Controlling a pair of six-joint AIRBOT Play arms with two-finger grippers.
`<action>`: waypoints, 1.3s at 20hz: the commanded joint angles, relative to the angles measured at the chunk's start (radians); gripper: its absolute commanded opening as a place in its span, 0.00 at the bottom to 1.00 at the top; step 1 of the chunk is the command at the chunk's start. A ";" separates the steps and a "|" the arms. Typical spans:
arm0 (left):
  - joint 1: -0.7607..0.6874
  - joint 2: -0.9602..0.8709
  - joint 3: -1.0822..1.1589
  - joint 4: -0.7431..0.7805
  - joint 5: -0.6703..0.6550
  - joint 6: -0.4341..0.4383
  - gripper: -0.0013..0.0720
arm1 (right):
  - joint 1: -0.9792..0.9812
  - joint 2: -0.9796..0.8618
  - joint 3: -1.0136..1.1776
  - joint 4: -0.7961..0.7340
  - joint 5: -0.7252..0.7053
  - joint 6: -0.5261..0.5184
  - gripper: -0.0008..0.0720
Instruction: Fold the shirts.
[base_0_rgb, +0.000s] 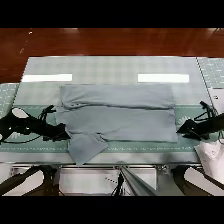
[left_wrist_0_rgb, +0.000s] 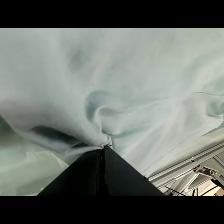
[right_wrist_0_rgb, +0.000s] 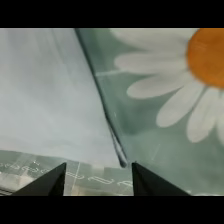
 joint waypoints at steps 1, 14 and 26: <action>-0.001 0.000 0.000 -0.022 0.000 0.024 0.05 | 0.045 0.008 -0.095 0.011 -0.061 0.009 0.69; 0.040 0.049 0.434 -0.130 -0.010 0.065 0.05 | 0.169 0.079 0.274 0.296 -0.208 0.029 0.03; -0.020 -0.470 0.912 -0.289 0.066 0.013 0.05 | 0.358 -0.212 0.388 0.368 -0.763 0.053 0.03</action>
